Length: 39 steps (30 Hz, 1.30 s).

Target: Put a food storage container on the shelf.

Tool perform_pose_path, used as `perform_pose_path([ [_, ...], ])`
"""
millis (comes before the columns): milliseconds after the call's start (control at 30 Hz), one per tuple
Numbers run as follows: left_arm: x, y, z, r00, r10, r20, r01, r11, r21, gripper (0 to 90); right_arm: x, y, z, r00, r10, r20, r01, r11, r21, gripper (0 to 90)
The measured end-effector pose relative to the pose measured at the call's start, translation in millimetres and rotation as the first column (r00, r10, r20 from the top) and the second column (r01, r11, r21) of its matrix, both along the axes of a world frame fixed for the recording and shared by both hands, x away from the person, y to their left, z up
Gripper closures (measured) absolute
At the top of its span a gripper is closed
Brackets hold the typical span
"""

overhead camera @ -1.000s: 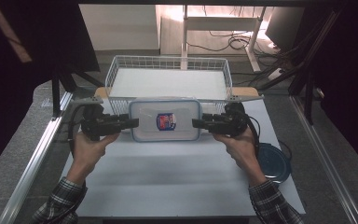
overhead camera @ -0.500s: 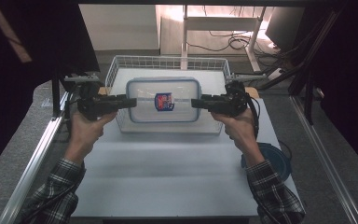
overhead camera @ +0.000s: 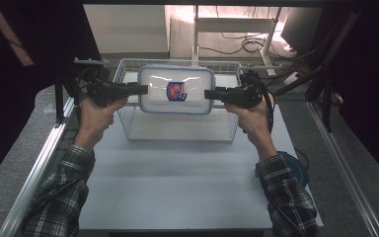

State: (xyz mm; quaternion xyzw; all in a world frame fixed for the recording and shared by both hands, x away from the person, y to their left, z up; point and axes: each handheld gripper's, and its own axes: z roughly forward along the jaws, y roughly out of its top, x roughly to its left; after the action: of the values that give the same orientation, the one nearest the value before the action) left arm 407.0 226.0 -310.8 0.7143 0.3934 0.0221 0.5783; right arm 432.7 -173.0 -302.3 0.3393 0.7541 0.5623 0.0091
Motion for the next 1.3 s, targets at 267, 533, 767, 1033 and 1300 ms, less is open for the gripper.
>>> perform_pose_path([
  [267, 18.7, -0.4, -7.7, 0.9995, 0.016, -0.025, -0.017, 0.9996, -0.024, 52.3, 15.4, 2.5, -1.9, 0.9994, -0.028, -0.022, 0.028, 0.9996, -0.009, 51.2],
  [533, 25.1, -3.8, -14.0, 0.9991, 0.034, -0.024, -0.035, 0.9989, -0.033, 51.6, 24.2, 2.3, -4.0, 0.9978, -0.054, -0.037, 0.054, 0.9985, -0.008, 50.0],
  [767, 26.8, -6.5, -11.9, 0.9983, 0.057, -0.012, -0.057, 0.9984, -0.005, 50.0, 30.4, 5.8, -6.1, 0.9957, -0.085, -0.036, 0.085, 0.9964, -0.002, 47.4],
  [1033, 29.8, -10.0, -13.7, 0.9977, 0.068, 0.005, -0.068, 0.9977, 0.000, 42.4, 32.8, 9.2, -5.6, 0.9947, -0.102, -0.017, 0.101, 0.9946, -0.021, 44.8],
  [1300, 31.9, -13.1, -20.3, 0.9967, 0.081, -0.005, -0.081, 0.9964, 0.025, 35.7, 30.5, 18.7, -7.6, 0.9912, -0.130, 0.029, 0.132, 0.9821, -0.135, 43.2],
])
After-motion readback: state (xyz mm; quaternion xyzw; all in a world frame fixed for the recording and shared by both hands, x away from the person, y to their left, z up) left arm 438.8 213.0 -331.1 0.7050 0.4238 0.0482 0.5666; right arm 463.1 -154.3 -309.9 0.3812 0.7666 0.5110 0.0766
